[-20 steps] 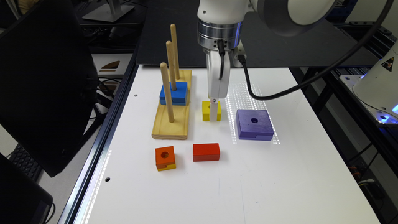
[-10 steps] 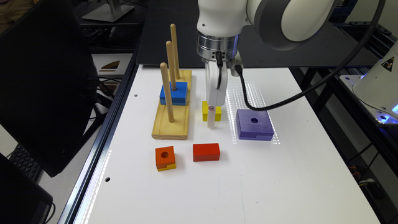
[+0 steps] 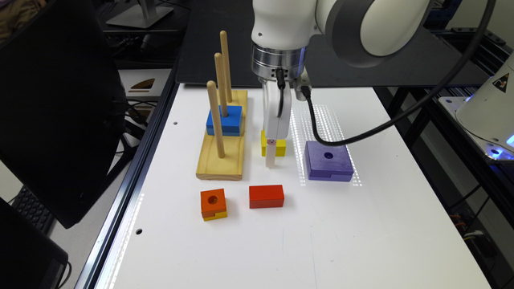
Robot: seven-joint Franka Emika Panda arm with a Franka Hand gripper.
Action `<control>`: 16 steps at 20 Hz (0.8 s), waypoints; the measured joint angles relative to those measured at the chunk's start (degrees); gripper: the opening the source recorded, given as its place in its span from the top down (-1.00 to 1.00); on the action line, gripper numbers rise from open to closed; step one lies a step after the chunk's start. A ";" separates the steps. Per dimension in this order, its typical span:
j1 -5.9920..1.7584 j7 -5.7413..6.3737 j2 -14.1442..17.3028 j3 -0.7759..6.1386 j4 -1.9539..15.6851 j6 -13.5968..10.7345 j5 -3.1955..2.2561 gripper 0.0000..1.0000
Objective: Pick up yellow block.
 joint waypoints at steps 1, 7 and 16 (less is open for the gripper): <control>-0.03 0.00 -0.03 0.00 -0.02 -0.01 0.00 1.00; -0.04 0.00 -0.04 0.01 -0.03 -0.01 0.00 1.00; -0.06 0.00 -1.26 -0.05 -0.11 -1.05 0.00 1.00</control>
